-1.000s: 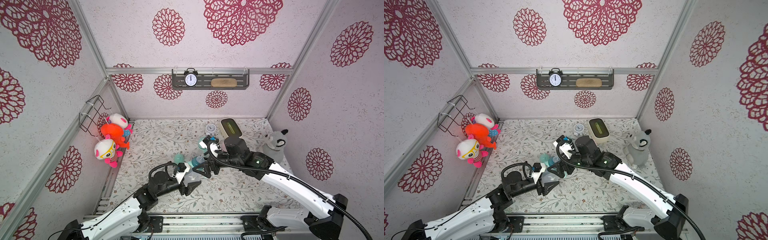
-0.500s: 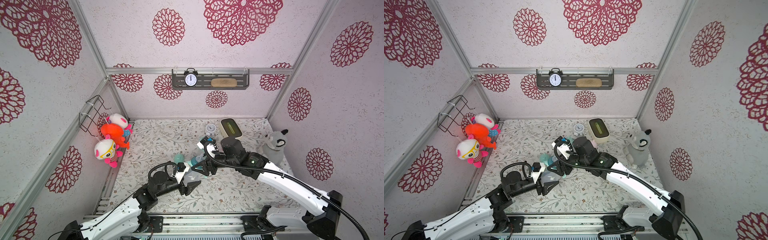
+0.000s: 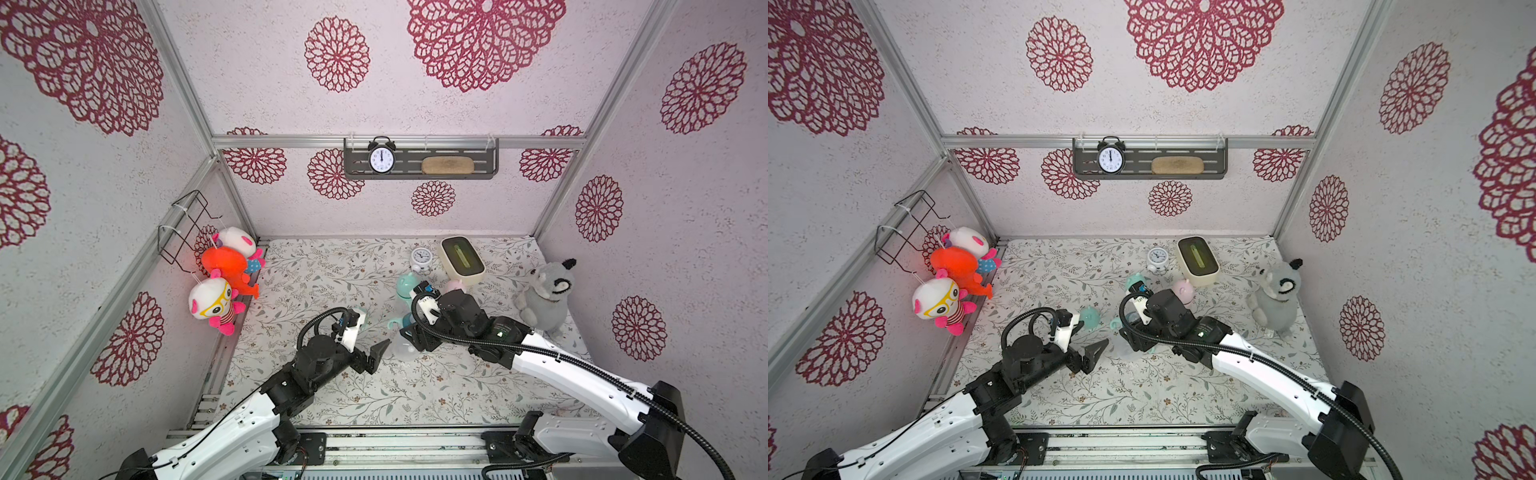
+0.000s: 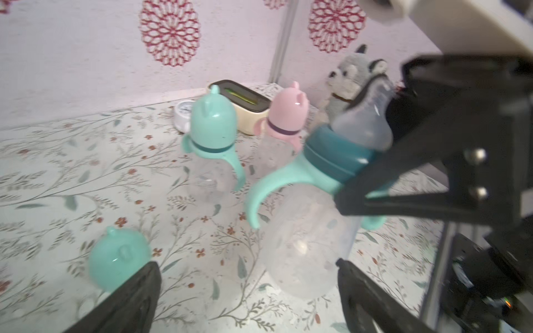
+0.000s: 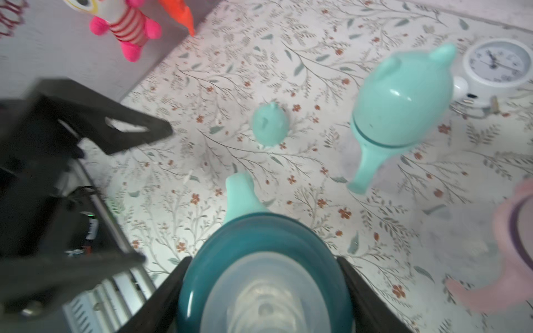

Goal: Assemble the baby bottles
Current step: Place the baby bottle at the center of the board.

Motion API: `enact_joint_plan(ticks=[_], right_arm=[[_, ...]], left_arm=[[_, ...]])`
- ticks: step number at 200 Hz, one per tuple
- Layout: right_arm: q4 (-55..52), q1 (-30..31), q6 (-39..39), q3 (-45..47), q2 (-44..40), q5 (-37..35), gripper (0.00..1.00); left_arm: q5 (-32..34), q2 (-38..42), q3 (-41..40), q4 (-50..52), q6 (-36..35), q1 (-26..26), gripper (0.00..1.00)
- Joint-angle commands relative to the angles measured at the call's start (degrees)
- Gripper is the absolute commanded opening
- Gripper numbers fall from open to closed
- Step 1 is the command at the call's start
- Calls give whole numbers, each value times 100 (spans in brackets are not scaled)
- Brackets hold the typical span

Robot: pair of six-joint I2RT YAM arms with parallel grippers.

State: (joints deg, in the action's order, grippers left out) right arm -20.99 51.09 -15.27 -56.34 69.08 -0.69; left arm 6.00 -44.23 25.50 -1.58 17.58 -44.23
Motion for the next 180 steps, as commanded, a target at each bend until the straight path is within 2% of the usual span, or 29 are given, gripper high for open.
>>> enact_joint_plan(ticks=[1, 25, 57, 74, 122, 156, 180], right_arm=[[536, -2, -76, 285, -211, -1011, 47], [906, -1, 45, 626, -141, -1422, 47], [1249, -2, 178, 839, 4, -1617, 47], [1568, -38, 233, 1019, 55, -1541, 47], [1552, -51, 322, 938, 423, -1578, 50], [1470, -47, 309, 922, 589, -1566, 56], [1473, -47, 263, 972, 584, -1596, 64]], left_arm=[[668, -62, 282, 643, 386, 325, 98], [675, -189, 576, 1097, 473, 702, 98], [493, -198, 711, 1287, 457, 1004, 98], [428, -268, 725, 1305, 478, 1078, 98], [329, -377, 721, 1319, 500, 1108, 98], [347, -341, 724, 1362, 483, 1115, 98], [332, -331, 724, 1362, 477, 1115, 98]])
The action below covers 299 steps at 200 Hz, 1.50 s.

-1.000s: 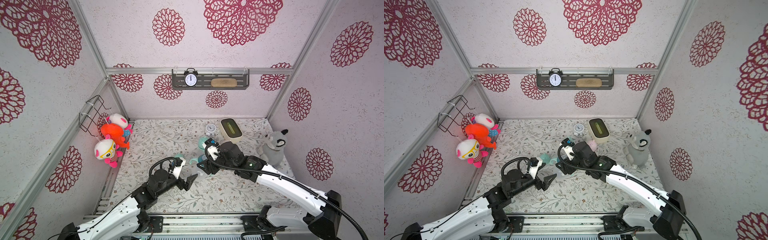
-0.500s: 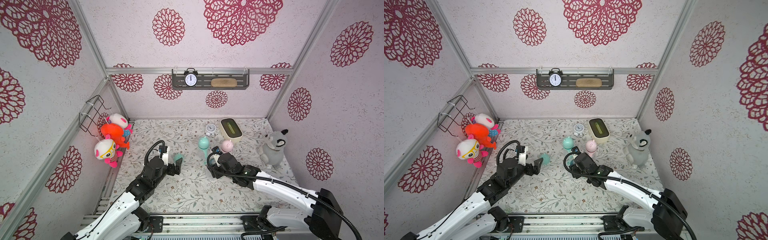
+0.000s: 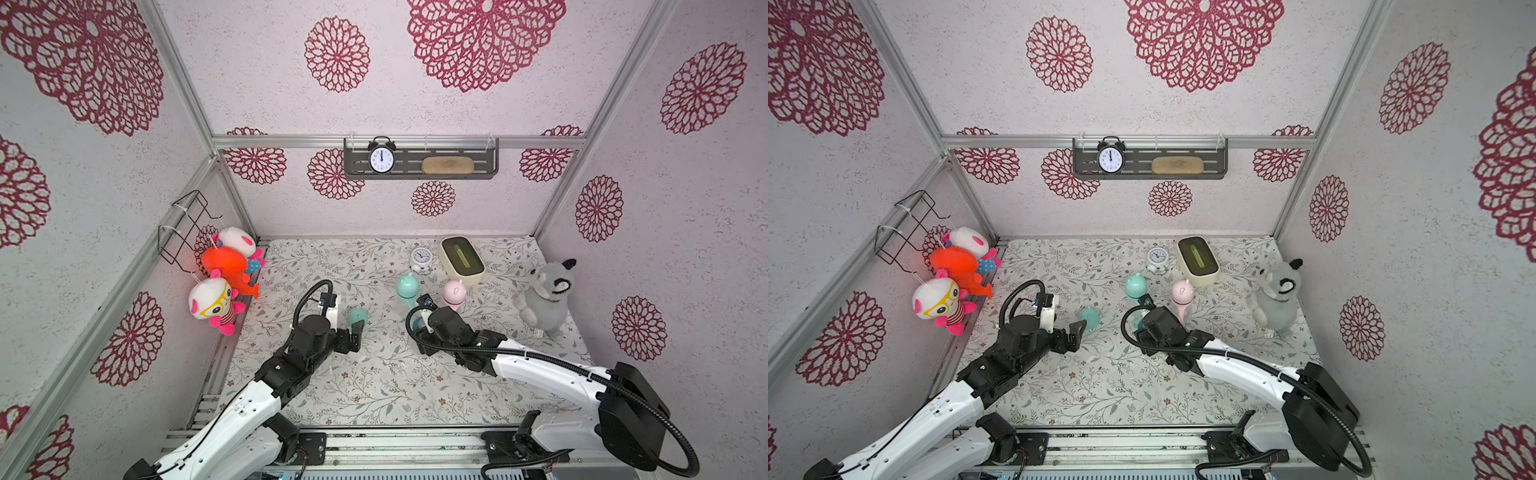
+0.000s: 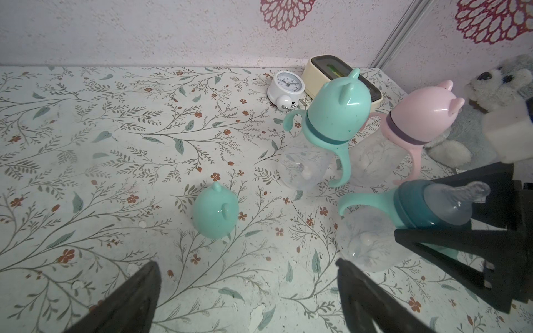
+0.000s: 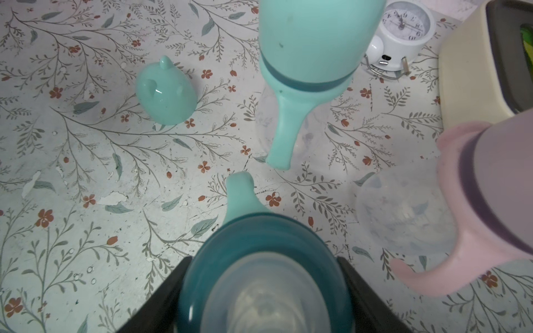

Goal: Assemble the baby bottles
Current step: Place the baby bottle at the center of the board, then pick up the lid from the center of the board.

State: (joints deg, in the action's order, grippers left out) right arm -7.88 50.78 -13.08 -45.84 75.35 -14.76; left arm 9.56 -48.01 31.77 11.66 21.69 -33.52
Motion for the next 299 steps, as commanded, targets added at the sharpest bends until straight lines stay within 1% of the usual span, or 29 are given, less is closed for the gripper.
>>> enact_joint_plan(ticks=[1, 10, 27, 51, 81, 112, 128, 141, 161, 179, 203, 218, 240, 265, 299], right_arm=[[158, -12, 43, -80, -45, -187, 65], [147, -16, 30, -75, -64, -176, 71], [97, -16, 31, -100, -97, -209, 77], [-77, -12, 49, -223, -126, -239, 91], [-352, -16, 109, -415, -167, -290, 99], [-889, 4, 283, -849, -309, -194, 99], [-1376, 35, 422, -1297, -262, -59, 99], [-1794, 84, 509, -1779, -122, -14, 99], [-2241, 142, 669, -2424, 142, 250, 99], [-2491, 169, 763, -3042, 571, 620, 99], [-2395, 235, 807, -3540, 1223, 1022, 98], [-2290, 266, 806, -3840, 1704, 1030, 98], [-2142, 314, 842, -4257, 2388, 1015, 97], [-1917, 331, 814, -4644, 3104, 1088, 97], [-1648, 331, 588, -5196, 4098, 1140, 96]], left_arm=[[-25, 47, 95, 38, 65, 45, 98], [-33, 38, 93, 32, 63, 56, 98], [-58, 20, 93, 27, 55, 54, 98], [-72, 11, 101, 45, 54, 51, 98], [-71, 2, 98, 36, 54, 59, 98], [12, 11, 133, 123, 78, 111, 98], [59, 28, 154, 205, 182, 197, 98], [66, 52, 172, 251, 315, 318, 98], [116, 72, 261, 424, 486, 482, 98], [207, 103, 378, 668, 650, 646, 98], [277, 116, 585, 1108, 943, 975, 98], [322, 158, 708, 1375, 1127, 1167, 98], [191, 186, 912, 1734, 1279, 1490, 98], [314, 254, 1096, 2200, 1419, 1790, 98], [108, 436, 1154, 2382, 1552, 2104, 98]])
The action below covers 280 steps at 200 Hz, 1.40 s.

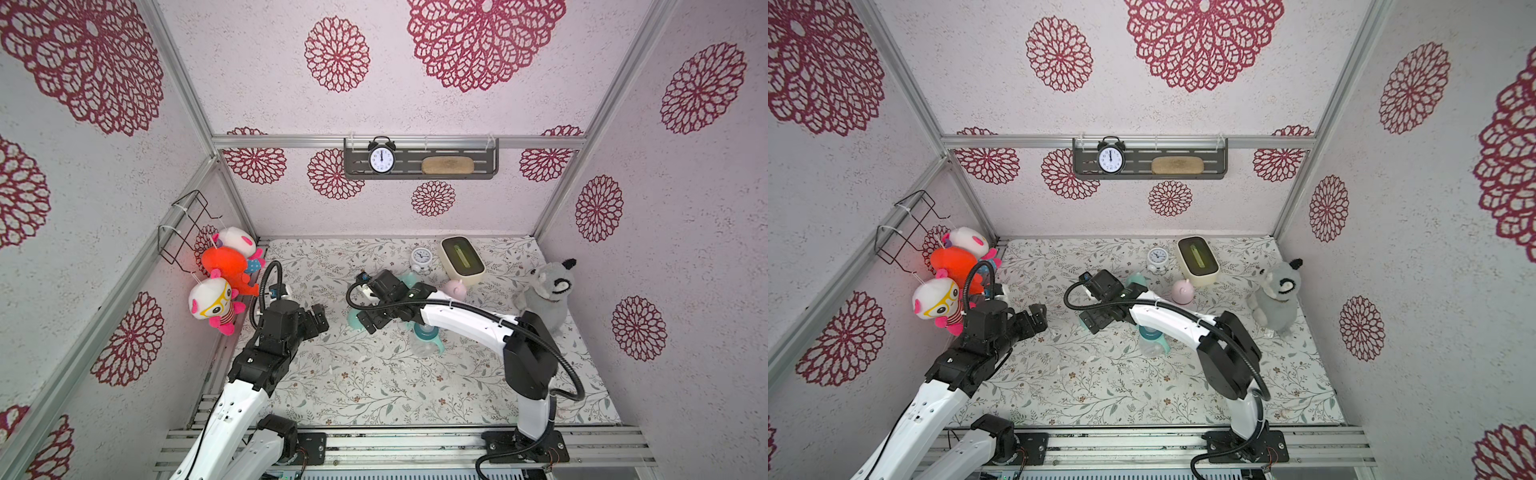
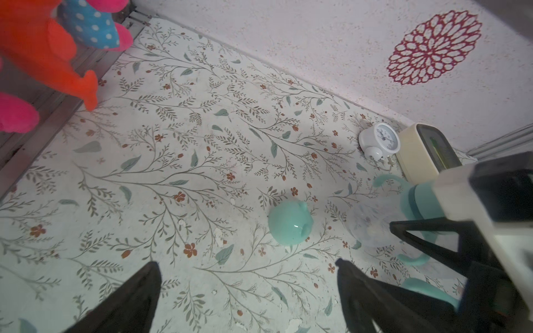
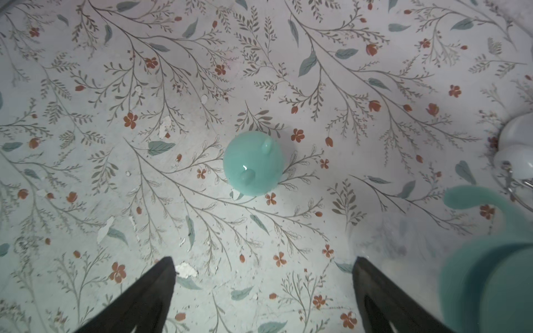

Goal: Assemble the baby bottles
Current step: Pick up the lid from the center of the board.

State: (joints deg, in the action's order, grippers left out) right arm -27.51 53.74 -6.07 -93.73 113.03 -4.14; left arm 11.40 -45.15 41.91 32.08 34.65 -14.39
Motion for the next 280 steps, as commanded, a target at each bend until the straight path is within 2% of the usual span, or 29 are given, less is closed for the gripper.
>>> enact_joint_plan(ticks=[1, 52, 104, 154, 174, 224, 280], right_arm=[[316, 38, -118, -421, 363, 79, 96], [913, 29, -379, -895, 1357, 57, 94], [861, 31, -605, -1375, 1955, 125, 92], [730, 41, -709, -1376, 2021, 60, 88], [680, 62, -694, -1391, 2084, -16, 81], [492, 120, -659, -1464, 2137, -324, 77], [1304, 140, -379, -788, 1334, -289, 67]], left_arm=[[-85, 152, 141, 337, 258, 200, 98], [-356, 140, 217, 434, 192, 289, 98], [-491, 172, 128, 328, 190, 288, 98], [-540, 177, 64, 240, 190, 288, 98], [-570, 177, 63, 227, 173, 288, 98], [-601, 177, 54, 186, 173, 290, 98], [-663, 146, 10, 135, 172, 288, 98]])
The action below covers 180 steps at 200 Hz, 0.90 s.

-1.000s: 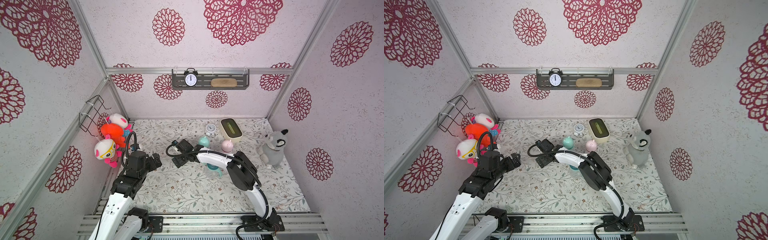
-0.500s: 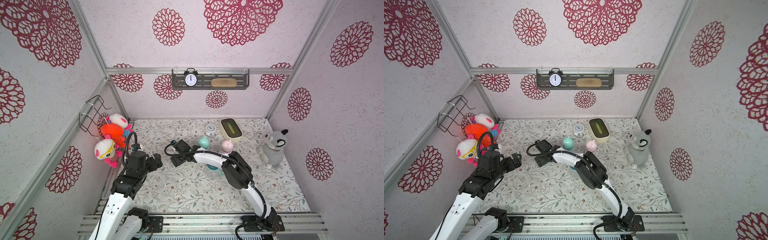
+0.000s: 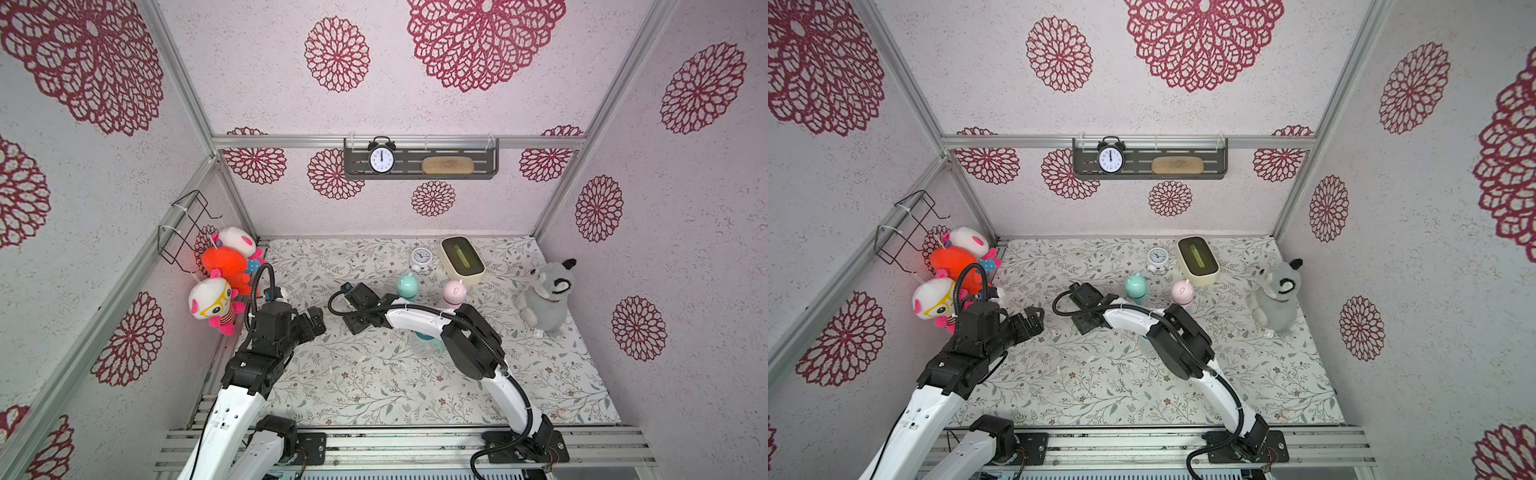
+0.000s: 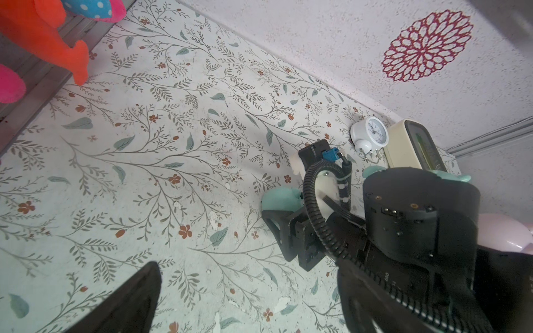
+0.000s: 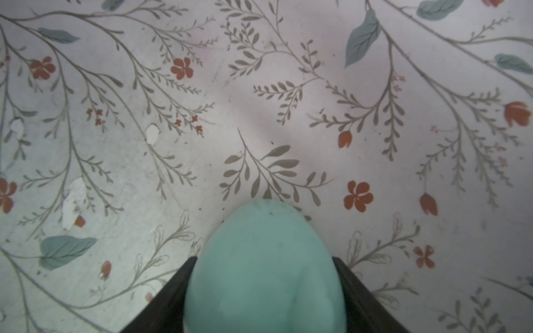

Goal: Assemble the baby bottles
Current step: Pick up the lid from the center of the board, then close the lid on the baby bottle.

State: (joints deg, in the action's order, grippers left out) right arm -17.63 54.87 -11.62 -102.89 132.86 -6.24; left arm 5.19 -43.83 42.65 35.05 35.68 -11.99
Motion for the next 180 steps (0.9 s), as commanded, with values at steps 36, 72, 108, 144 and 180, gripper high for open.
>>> enact_joint_plan(ticks=[36, 72, 108, 144, 180], right_arm=[[195, 28, 235, 304, -1150, 25, 67], [-615, 145, 256, 308, -1880, -36, 67], [-1594, 208, 138, 444, -2751, -198, 67], [-2604, 217, 94, 479, -3614, -491, 67], [-3401, 187, 64, 558, -4278, -988, 68]], left_arm=[[-79, 33, -80, -181, 62, 47, 98], [-169, 28, -192, -312, 90, 43, 98], [-539, -148, -316, -543, 84, 30, 98], [-810, -255, -466, -926, -31, -112, 98], [-945, -477, -543, -1383, -212, -470, 98]])
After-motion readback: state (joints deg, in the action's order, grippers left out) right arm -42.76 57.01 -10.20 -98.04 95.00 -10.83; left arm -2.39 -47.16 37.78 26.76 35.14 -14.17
